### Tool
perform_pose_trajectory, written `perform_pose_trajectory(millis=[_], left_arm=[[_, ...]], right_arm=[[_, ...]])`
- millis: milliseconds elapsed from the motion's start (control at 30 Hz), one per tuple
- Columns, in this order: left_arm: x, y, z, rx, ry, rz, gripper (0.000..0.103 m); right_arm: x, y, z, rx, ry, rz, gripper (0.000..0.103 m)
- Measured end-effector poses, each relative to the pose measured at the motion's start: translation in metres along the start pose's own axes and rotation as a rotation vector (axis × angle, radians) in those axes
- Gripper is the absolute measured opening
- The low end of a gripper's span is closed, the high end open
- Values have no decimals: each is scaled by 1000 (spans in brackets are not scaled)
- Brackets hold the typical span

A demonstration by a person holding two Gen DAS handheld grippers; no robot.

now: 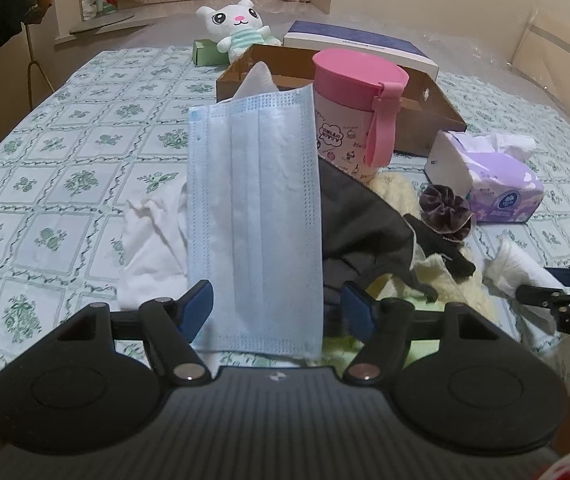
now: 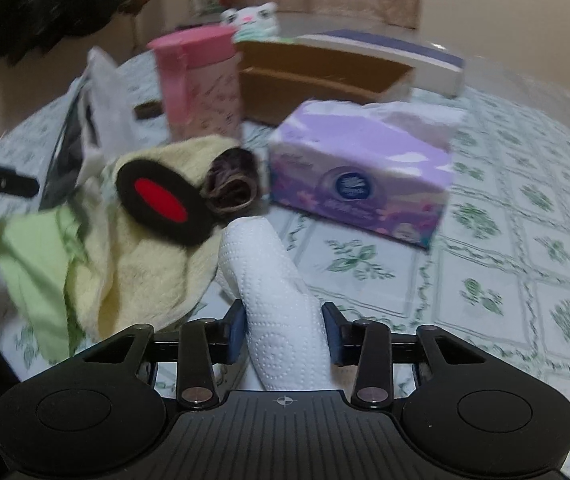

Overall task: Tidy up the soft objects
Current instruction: 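Grasp the white rolled towel with the right tool while the left tool grasps the blue face mask, then carry the mask into the cardboard box and open the left tool while the right tool drops the towel there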

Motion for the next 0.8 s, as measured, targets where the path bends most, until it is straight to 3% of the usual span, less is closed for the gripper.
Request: perform_pose_trajectory(millis=[333, 500, 567, 800], left_arm=[[-5, 3, 18, -5, 2, -21, 44], [-5, 8, 17, 6, -7, -25, 8], [-4, 10, 14, 2, -14, -16, 0], [-7, 21, -12, -82, -78, 111, 0]], right_arm=[[-4, -26, -20, 48, -47, 174, 41], [-3, -28, -24, 58, -56, 197, 41], [-3, -27, -26, 57, -61, 200, 41], [-8, -22, -36, 57, -90, 183, 41]])
Point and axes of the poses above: each gripper's, at about its wrist camera, not at the fingertips, and z roughly the way its jaws point, y to its left, x to its underside, the point moved 7 cm from there along z, roughly the way its jaws point, and after that the axes turned 9 degrees about z, right-handed, at the moved point
